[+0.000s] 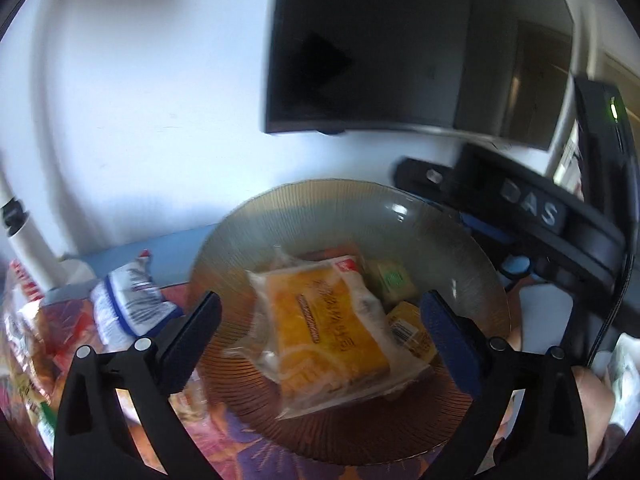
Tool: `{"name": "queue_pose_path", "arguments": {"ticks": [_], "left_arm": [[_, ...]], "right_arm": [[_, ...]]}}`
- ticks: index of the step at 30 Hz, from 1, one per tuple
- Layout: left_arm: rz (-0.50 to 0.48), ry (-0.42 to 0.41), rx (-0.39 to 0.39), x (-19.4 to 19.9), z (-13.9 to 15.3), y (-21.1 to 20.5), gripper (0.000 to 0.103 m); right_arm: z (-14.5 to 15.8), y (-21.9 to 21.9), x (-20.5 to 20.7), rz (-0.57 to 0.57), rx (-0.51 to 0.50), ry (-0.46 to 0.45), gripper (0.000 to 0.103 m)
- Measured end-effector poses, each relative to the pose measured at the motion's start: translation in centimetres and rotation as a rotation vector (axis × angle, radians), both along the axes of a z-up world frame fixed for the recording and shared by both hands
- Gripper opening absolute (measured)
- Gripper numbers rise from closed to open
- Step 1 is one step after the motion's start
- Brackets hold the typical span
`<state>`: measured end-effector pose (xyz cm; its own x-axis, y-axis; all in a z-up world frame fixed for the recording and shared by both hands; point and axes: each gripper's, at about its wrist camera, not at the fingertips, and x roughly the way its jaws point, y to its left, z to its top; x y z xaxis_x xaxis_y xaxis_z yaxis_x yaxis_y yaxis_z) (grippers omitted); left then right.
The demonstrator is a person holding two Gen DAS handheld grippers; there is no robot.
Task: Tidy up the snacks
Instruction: 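Open both tools to drop the packs into the amber bowl, then move both tools back over the snack pile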
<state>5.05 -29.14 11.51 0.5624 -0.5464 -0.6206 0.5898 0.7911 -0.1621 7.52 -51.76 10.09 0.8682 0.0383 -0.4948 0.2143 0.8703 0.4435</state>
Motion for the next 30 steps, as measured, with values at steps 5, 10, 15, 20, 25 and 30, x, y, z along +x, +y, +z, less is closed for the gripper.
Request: {"name": "queue_pose_path", "arguments": {"ticks": [5, 10, 15, 20, 25, 30], "left_arm": [[0.086, 0.052, -0.001, 1.2, 0.4, 2.9, 0.098], [0.212, 0.088, 0.008, 1.4, 1.1, 8.2, 0.098], [0.351, 0.096, 0.036, 1.4, 1.7, 14.7, 0.098], [0.498, 0.11, 0.039, 1.0, 1.8, 22.3, 0.098], [0.596, 0.194, -0.002, 1.1, -0.3, 29.5, 0.098], [0.672, 0.236, -0.022, 0.5, -2.7, 34.6, 0.098]], "right_arm": [[1.4, 1.8, -1.8, 0.011, 0.018, -0.029, 0.1], [2.8, 5.3, -3.1, 0.052, 0.001, -0.059, 0.1], [3.7, 10.7, -3.8, 0.136, -0.045, -0.085, 0.1], [4.0, 18.1, -4.3, 0.283, -0.148, -0.119, 0.1], [2.3, 24.6, -4.0, 0.449, -0.212, -0.095, 0.1], [-1.2, 30.9, -3.1, 0.554, -0.343, -0.048, 0.1]]}}
